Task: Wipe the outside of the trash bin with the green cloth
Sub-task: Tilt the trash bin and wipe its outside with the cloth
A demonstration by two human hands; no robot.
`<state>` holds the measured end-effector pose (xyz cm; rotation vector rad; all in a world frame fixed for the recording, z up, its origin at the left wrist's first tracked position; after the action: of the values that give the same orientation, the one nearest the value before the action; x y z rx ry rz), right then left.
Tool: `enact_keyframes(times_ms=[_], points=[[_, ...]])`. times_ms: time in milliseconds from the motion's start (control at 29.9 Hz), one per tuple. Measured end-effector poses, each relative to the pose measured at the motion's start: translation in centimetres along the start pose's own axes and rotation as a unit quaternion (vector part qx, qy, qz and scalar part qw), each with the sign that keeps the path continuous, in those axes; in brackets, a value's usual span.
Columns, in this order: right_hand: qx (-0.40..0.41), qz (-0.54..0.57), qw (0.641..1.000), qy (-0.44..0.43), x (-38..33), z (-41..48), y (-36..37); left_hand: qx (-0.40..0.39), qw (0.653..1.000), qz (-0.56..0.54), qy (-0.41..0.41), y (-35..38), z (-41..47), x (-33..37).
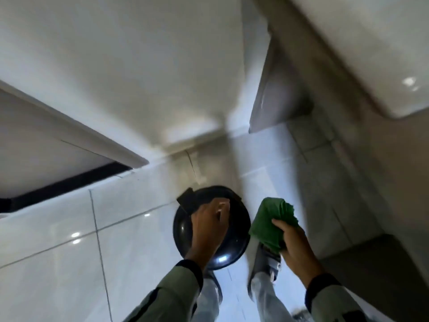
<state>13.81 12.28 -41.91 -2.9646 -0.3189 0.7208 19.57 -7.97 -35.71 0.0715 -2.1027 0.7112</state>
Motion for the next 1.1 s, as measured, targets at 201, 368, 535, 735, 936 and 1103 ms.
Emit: enact_keyframes(times_ms=[201,368,535,735,936,1103], points=[[0.045,-0.183,0.982,-0.013,6.6,13.7,0.2,-0.116,0.929,0.352,-0.006,13.0,3.4,-12.7],[0.038,-0.265,0.964,-0.006,7.9,18.7,1.2,-0.068,0.939,0.337,-0.017,17.0,4.3,-15.4],[0.028,-0.308,0.951,-0.016,7.2,18.3,1.5,-0.072,0.948,0.308,-0.046,15.0,4.1,-16.0],[0.014,-0.362,0.929,-0.074,5.0,16.9,4.8,-0.068,0.964,0.249,-0.059,7.1,5.9,-16.6],[-0.04,-0.462,0.869,-0.174,3.6,18.1,12.8,-0.073,0.98,0.172,-0.061,-4.0,8.3,-18.8],[-0.075,-0.574,0.801,-0.153,3.5,23.2,18.8,-0.19,0.962,0.172,-0.091,-9.3,9.9,-20.8]])
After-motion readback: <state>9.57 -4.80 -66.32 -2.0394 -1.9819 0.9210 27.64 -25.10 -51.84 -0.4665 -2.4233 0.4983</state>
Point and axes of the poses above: each hand's wrist, its own z-axis towards the middle knuckle, its own y-axis out of the palm, x = y × z, the point moved 3 cm from there along z, towards the middle knuckle, and after that the axes turned 13 degrees about -z, right-handed, at the moved point
